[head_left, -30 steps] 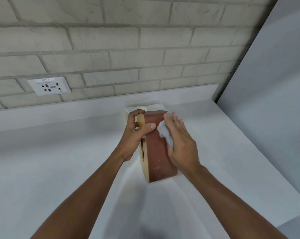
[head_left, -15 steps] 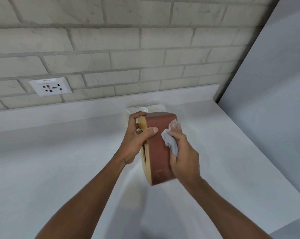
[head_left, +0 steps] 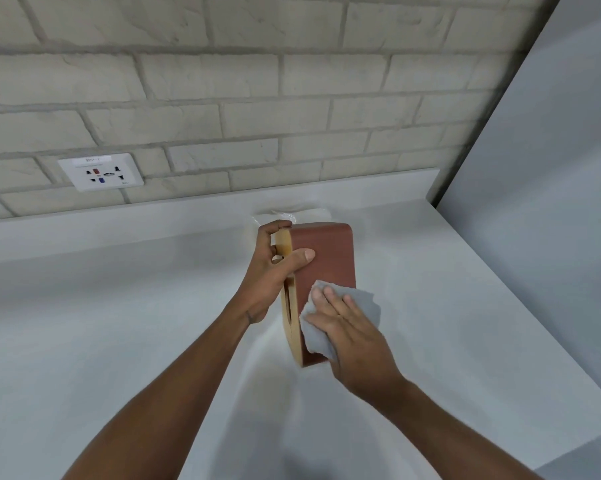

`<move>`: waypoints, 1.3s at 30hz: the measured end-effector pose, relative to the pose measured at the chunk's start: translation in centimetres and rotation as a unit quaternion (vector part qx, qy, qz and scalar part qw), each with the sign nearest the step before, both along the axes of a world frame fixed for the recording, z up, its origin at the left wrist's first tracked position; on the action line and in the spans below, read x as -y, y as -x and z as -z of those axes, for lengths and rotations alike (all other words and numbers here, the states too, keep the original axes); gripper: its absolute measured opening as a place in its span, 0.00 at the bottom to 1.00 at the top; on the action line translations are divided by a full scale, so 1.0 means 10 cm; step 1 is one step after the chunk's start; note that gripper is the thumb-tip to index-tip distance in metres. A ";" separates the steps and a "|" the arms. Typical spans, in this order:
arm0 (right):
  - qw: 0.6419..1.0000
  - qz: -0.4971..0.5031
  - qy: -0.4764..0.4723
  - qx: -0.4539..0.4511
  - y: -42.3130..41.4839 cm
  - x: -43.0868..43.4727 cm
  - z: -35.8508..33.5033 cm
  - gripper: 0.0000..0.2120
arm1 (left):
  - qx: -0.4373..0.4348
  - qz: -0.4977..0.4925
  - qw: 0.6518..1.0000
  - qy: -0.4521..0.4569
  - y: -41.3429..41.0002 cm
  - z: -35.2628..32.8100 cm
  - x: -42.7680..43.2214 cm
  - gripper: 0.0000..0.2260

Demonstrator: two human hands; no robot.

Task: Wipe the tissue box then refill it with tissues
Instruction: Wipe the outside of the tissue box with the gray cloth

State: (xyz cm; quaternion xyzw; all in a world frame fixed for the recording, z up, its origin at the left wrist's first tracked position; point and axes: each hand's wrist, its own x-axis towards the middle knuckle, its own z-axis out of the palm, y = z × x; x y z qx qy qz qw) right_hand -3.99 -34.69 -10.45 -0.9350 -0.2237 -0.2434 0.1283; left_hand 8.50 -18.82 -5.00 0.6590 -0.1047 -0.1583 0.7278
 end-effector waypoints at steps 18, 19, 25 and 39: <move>0.995 0.013 -0.031 0.090 -0.38 -0.11 -0.36 0.19 | -0.027 -0.009 0.999 0.031 -0.04 0.00 0.05 0.25; 0.995 -0.033 0.024 0.096 -0.33 -0.11 -0.33 0.20 | -0.027 -0.010 0.999 0.033 -0.04 0.02 0.05 0.24; 0.978 0.097 -0.151 0.103 -0.58 -0.08 -0.50 0.21 | -0.030 -0.018 0.999 0.020 -0.04 0.00 0.07 0.18; 0.999 -0.018 0.000 0.040 -0.22 0.19 -0.35 0.26 | -0.046 -0.040 0.998 0.032 -0.04 -0.02 0.07 0.22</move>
